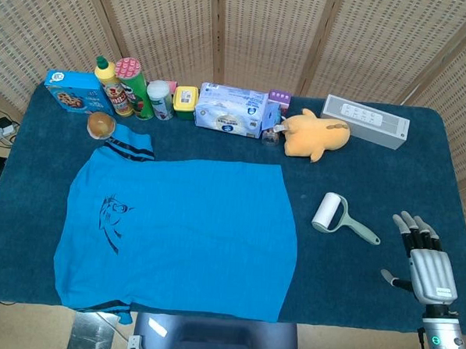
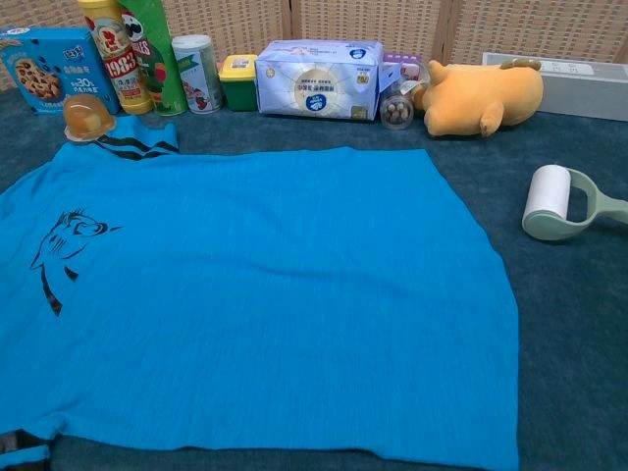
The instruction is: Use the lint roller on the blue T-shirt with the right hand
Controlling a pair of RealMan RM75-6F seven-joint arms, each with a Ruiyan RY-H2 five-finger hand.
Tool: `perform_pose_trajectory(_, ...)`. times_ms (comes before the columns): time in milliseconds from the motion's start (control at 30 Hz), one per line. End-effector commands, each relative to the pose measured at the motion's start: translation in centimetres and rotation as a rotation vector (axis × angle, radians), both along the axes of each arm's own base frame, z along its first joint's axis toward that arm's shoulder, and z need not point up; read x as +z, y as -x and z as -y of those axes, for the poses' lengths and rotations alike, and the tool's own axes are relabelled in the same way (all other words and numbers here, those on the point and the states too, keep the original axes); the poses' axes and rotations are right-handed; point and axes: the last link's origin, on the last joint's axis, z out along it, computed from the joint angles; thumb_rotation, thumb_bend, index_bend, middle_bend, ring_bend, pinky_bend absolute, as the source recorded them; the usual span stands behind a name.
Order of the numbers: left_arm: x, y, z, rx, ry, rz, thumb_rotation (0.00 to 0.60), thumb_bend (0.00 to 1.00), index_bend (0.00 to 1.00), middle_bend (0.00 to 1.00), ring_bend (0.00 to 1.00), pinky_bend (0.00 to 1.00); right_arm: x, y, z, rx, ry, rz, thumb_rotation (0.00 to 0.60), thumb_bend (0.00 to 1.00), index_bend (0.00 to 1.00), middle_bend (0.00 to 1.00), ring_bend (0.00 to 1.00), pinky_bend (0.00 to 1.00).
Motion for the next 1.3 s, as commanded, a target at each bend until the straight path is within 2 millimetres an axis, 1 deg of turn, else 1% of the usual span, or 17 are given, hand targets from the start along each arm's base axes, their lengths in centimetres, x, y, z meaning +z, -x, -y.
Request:
perform_pose_trajectory(33, 0.0, 0.0, -0.1, 0.001, -0.001, 0.001, 0.6, 0.12, 0.0, 0.0, 0.0, 0.12, -0.1, -0.1, 0.1, 0.003, -0.003, -0.003, 0.6, 0.0, 0.0, 0.0, 0.0, 0.08)
perform_pose_trajectory(133, 0.1, 0.1, -0.1, 0.005, -0.003, 0.004, 0.6, 0.12, 0.0, 0.0, 0.0, 0.12, -0.6, -0.4, 0.5, 0.009, -0.02, 0.03, 0.6, 0.0, 0.0, 0.0, 0.0, 0.09)
perform_pose_trajectory(267, 0.1, 0.2, -0.2, 0.011, 0.0, 0.002, 0.6, 0.12, 0.0, 0.0, 0.0, 0.12, -1.9, -1.2, 2.3, 0.026, -0.049, 0.083, 0.6, 0.0, 0.0, 0.04, 0.02, 0.13)
perform_pose_trajectory(300, 0.1, 0.2, -0.3, 0.011, 0.0, 0.003, 0.6, 0.12, 0.0, 0.0, 0.0, 0.12, -2.3, -1.5, 3.0, 0.029, -0.063, 0.091, 0.6, 0.0, 0.0, 0.05, 0.04, 0.15)
perform_pose_trajectory(367, 0.1, 0.2, -0.4, 0.012, -0.001, 0.005, 0.6, 0.12, 0.0, 0.0, 0.0, 0.12, -3.8, -2.2, 5.4, 0.024, -0.113, 0.111, 0.6, 0.0, 0.0, 0.05, 0.05, 0.16)
perform_pose_trajectory(433, 0.2, 0.2, -0.5, 0.015, -0.002, 0.008, 0.6, 0.12, 0.0, 0.0, 0.0, 0.12, -5.0, -2.6, 7.3, 0.0, -0.157, 0.125, 0.6, 0.0, 0.0, 0.07, 0.05, 0.18)
perform_pose_trajectory(500, 0.3, 0.3, -0.4, 0.018, -0.006, 0.01, 0.6, 0.12, 0.0, 0.0, 0.0, 0.12, -6.0, -2.8, 8.5, -0.016, -0.183, 0.131, 0.6, 0.0, 0.0, 0.08, 0.06, 0.18)
perform_pose_trajectory(600, 0.5, 0.5, -0.4, 0.026, -0.014, 0.015, 0.6, 0.12, 0.0, 0.0, 0.0, 0.12, -7.4, -2.8, 9.7, -0.048, -0.216, 0.141, 0.6, 0.0, 0.0, 0.1, 0.07, 0.2)
perform_pose_trajectory(667, 0.7, 0.7, -0.4, 0.032, -0.017, 0.017, 0.6, 0.12, 0.0, 0.0, 0.0, 0.12, -8.0, -2.6, 10.2, -0.068, -0.223, 0.142, 0.6, 0.0, 0.01, 0.11, 0.09, 0.21)
perform_pose_trajectory(767, 0.8, 1.0, -0.5, 0.043, -0.017, 0.022, 0.6, 0.12, 0.0, 0.0, 0.0, 0.12, -8.5, -2.1, 10.5, -0.096, -0.215, 0.149, 0.6, 0.0, 0.06, 0.14, 0.12, 0.22)
perform_pose_trajectory(833, 0.8, 1.0, -0.6, 0.047, -0.019, 0.024, 0.6, 0.12, 0.0, 0.0, 0.0, 0.12, -8.6, -1.7, 10.7, -0.113, -0.209, 0.156, 0.6, 0.0, 0.1, 0.17, 0.14, 0.23)
perform_pose_trajectory(1000, 0.9, 1.2, -0.9, 0.057, -0.019, 0.027, 0.6, 0.12, 0.0, 0.0, 0.0, 0.12, -8.1, -0.5, 10.6, -0.149, -0.184, 0.157, 0.6, 0.0, 0.14, 0.22, 0.19, 0.25)
perform_pose_trajectory(1167, 0.7, 1.2, -1.1, 0.064, -0.012, 0.024, 0.6, 0.12, 0.0, 0.0, 0.0, 0.12, -8.4, 0.6, 10.6, -0.191, -0.197, 0.142, 0.6, 0.0, 0.2, 0.25, 0.21, 0.27)
perform_pose_trajectory(1233, 0.7, 1.2, -1.2, 0.064, -0.009, 0.021, 0.6, 0.12, 0.0, 0.0, 0.0, 0.12, -8.5, 0.9, 10.7, -0.208, -0.199, 0.145, 0.6, 0.02, 0.22, 0.27, 0.23, 0.28)
perform_pose_trajectory(1300, 0.7, 1.1, -1.2, 0.064, -0.01, 0.018, 0.6, 0.12, 0.0, 0.0, 0.0, 0.12, -8.6, 1.1, 10.8, -0.221, -0.203, 0.139, 0.6, 0.05, 0.25, 0.3, 0.25, 0.3)
